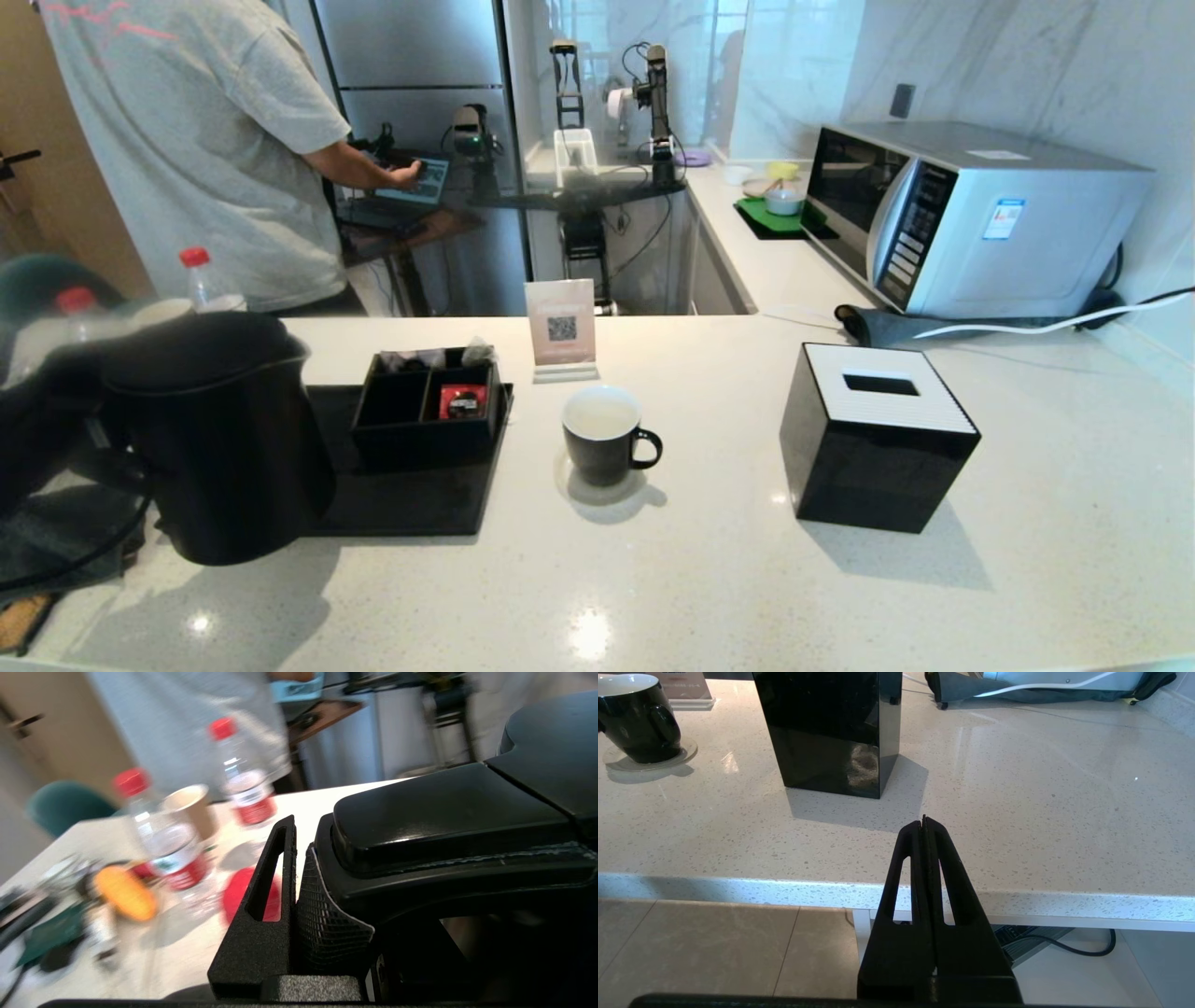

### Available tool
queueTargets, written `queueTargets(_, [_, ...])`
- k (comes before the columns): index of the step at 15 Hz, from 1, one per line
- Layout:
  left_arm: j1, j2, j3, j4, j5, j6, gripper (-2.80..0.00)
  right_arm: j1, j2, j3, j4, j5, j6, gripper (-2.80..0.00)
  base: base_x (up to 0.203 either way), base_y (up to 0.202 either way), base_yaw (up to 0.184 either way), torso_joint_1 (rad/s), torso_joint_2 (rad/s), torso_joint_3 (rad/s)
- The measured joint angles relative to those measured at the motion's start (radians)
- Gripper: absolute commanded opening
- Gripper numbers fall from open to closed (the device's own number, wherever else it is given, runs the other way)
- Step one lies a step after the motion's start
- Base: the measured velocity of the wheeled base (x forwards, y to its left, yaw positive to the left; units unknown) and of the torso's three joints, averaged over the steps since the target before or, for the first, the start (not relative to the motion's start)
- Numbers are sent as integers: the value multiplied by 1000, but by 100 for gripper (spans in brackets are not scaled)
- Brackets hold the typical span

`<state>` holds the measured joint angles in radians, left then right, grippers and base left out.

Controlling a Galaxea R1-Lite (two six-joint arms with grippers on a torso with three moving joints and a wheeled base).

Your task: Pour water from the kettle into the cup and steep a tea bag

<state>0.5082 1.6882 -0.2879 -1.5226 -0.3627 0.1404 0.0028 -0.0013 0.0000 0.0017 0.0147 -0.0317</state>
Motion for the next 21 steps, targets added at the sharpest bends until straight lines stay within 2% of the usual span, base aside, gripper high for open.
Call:
queueTargets(3, [-76, -68, 50, 0, 2, -6, -280, 0, 0, 0, 0, 0, 0, -280, 0, 0, 0, 0, 0, 0])
queueTargets(7, [-217, -137, 106, 0, 10, -23, -280, 0, 0, 0, 0, 0, 0, -280, 0, 0, 0, 0, 0, 0])
queueTargets(9, [-279, -160, 122, 1, 25, -55, -280, 0, 0, 0, 0, 0, 0, -280, 0, 0, 0, 0, 0, 0])
queueTargets(14, [-438, -174, 124, 1, 190, -82, -280, 0, 0, 0, 0, 0, 0, -280, 0, 0, 0, 0, 0, 0])
queueTargets(18, [-508, -158, 119, 1, 202, -60, -280, 0, 0, 0, 0, 0, 0, -280, 0, 0, 0, 0, 0, 0])
queueTargets(21, [-538, -137, 110, 2, 244, -25, -280, 0, 0, 0, 0, 0, 0, -280, 0, 0, 0, 0, 0, 0])
